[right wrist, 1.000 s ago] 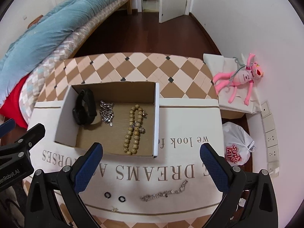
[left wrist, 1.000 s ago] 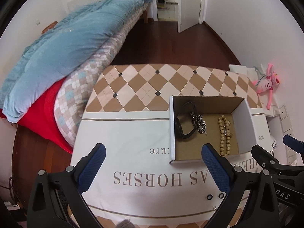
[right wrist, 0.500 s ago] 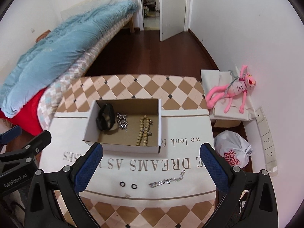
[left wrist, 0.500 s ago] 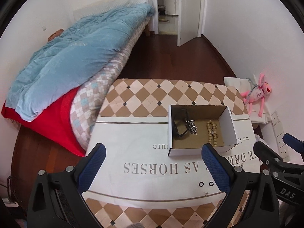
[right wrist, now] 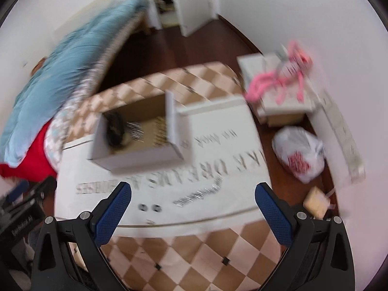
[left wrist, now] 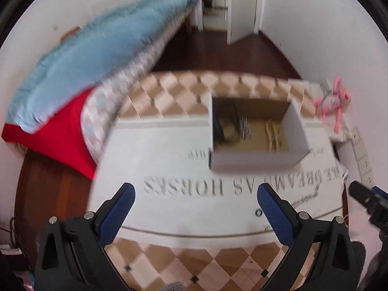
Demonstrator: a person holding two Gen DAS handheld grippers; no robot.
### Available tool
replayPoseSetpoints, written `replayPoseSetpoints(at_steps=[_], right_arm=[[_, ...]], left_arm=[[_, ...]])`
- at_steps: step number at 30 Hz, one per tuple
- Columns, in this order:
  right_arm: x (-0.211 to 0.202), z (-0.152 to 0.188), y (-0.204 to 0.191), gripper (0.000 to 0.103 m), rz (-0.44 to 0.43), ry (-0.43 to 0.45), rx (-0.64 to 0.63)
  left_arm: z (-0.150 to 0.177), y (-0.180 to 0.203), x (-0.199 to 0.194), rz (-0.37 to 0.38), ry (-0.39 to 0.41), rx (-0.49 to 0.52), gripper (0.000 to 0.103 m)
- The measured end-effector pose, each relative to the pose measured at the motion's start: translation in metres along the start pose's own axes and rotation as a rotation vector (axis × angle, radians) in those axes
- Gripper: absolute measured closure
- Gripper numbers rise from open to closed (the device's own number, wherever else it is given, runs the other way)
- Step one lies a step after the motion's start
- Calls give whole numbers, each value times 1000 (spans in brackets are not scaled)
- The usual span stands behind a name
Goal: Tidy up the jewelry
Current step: 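Withdraw both tools from the box back over the table, then grasp the silver charm bracelet with the right tool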
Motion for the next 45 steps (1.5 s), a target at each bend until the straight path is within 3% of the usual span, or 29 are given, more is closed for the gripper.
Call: replayPoseSetpoints(at_steps=[2,6,9,13,17,19,20,21,30,38,41,45], right_arm=[[24,7,17,2,0,-42,42],[68,17,36,20,-12,-115,93],[99,22,36,21,-6,-150,99],[122,23,19,21,20,-135,54],[131,25,-4,28,138,-93,-49],[126,27,-11,55,147,-50,-65],[124,27,-13,91,146,-36,-73],[122,28,-14,96,142,-35,-78],[93,45,11,97,-22,-47,15],[73,62,38,97,-64,-63,81],[77,65,43,97,-60,-73,99],[84,66,48,97,-55,-85,109]], left_arm=[[8,5,21,-4,-43,2,0],[22,9,58,-25,-116,3,0],[28,7,74,-49,-149,17,0],[36,0,84,-77,-176,32,0],[43,1,84,-97,-173,64,0],[45,2,84,-90,-179,70,0],[47,4,83,-83,-184,75,0],[47,6,83,-78,-187,79,0],[66,43,71,55,-206,126,1],[80,85,74,135,-213,202,1],[79,93,77,149,-206,208,6],[76,99,85,151,-210,227,21]])
Point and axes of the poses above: each gripper's, at about its wrist camera, not at the fingertips, and x roughly the way its jaws point, y to its right, z to its underside, the point moved 2 cm from there along x, roughly the way its jaws point, and after that the axes turned 9 degrees about z, right-handed, at the moved point
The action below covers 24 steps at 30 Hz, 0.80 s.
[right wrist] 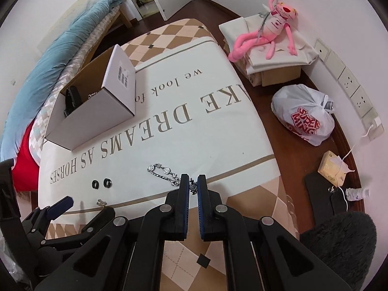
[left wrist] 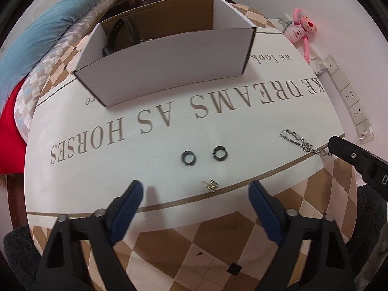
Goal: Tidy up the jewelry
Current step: 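Grasp the silver charm bracelet with the right tool, then lift and carry the charm bracelet with the right tool toward the box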
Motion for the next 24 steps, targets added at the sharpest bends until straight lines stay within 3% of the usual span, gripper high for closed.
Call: replayPoseSetpoints(at_steps=[1,5,7,9,11,17,24], right_arm=[[1,0,0,97,2,0,1],[2,0,0,97,2,-5,4],[2,-1,1,96,4,-3,5],[2,-2,0,96,4,-3,9],[2,-2,1,96,4,-4,9],[-6,-4,-2,96,-15,2,8],[-46,-20,-24,96,-112,62,-29]], left_arm=[[-1,1,2,-1,-1,4,22],[-5,4,6,8,-3,19,43],[-6,4,6,21,5,22,58],[-9,8,6,39,7,33,80],[-11,11,6,40,4,57,94],[-15,16,6,69,-9,55,101],[-20,-10,-38,153,38,-29,101]])
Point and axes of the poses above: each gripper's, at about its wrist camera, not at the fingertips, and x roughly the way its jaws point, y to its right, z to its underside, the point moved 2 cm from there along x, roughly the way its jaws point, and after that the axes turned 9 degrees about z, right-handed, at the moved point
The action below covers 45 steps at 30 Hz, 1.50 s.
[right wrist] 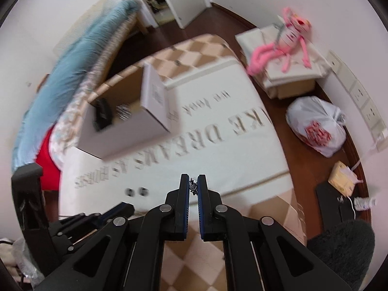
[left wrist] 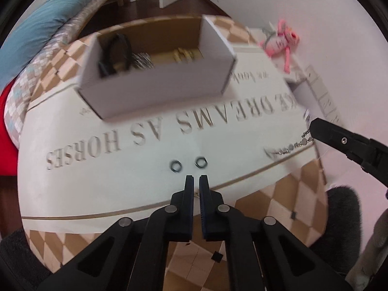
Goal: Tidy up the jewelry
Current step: 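Lift and carry the charm bracelet with the right tool toward the box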
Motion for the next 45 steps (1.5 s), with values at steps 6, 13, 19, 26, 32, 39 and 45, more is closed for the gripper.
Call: replayPoseSetpoints(at_steps=[6,13,19,26,32,39,45], right_arm=[[-40,-27,-30,96,-95,72,-46],[-64,-66,-69,96,-148,135,-127],[-63,-89,-88,96,-146,156,-167],[-36,-61,-72,96,-136,78,-128],[5,-10,-34,97,-85,-39,-54],[34,31,12,97,-21,-115,40],[39,35,29,96,1,-121,71]], left_arm=[[-32,-21,-59,34,105,-53,101],[-67,-50,-93,17,177,-72,101],[-63,-58,-89,37,167,-114,98],[-27,-56,-48,-42,71,-139,39],[6,-37,-11,-69,19,-95,11],[27,-11,30,-90,-45,-20,11],[28,-1,41,-116,-29,40,37]])
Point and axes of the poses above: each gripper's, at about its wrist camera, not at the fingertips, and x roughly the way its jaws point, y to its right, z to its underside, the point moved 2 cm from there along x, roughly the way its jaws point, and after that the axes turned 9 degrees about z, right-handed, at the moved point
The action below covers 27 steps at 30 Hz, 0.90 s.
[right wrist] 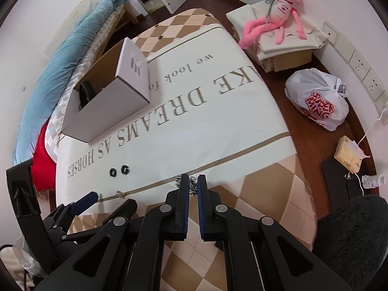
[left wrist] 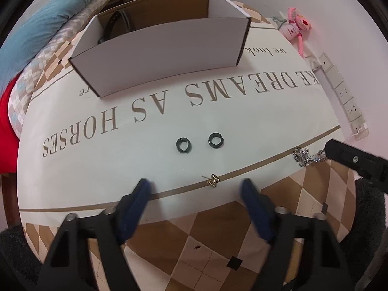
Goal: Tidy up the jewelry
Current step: 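Lift and carry the charm bracelet with the right tool toward the box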
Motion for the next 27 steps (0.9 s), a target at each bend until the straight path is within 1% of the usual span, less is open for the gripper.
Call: replayPoseSetpoints(at_steps=[1,3,4,5,6,8,11,15,17,21,23,27], right_arm=[[0,0,2,96,1,1,4],[-1,-1,2,96,2,3,5],[-1,-2,2,96,1,3,6],[-1,-2,1,96,0,4,4],[-2,-2,0,96,1,7,3],[-3,-3,-2,96,-2,7,1],[-7,-4,-4,96,-10,14,-4],[-20,-8,-11,96,-36,28,-13],[-30,-12,-17,96,-54,43,-26],[-57,-27,-32,96,-102,94,-48],[-69,-35,-40,96,-127,116,-57],[-86,-47,-53,96,-169,152,-69]], left_arm=[[0,1,-1,6,11,6,43],[-2,3,-4,7,27,20,70],[-4,3,-4,8,30,28,78],[-5,4,-4,12,30,31,91],[-7,4,-2,16,29,34,97],[-7,5,-2,24,30,40,100],[-8,5,-5,44,25,39,102],[-10,1,-23,92,38,11,102],[-16,-7,-44,120,67,-15,102],[-30,-25,-77,148,122,-58,102],[-36,-37,-93,148,146,-75,102],[-44,-51,-106,137,172,-89,102]])
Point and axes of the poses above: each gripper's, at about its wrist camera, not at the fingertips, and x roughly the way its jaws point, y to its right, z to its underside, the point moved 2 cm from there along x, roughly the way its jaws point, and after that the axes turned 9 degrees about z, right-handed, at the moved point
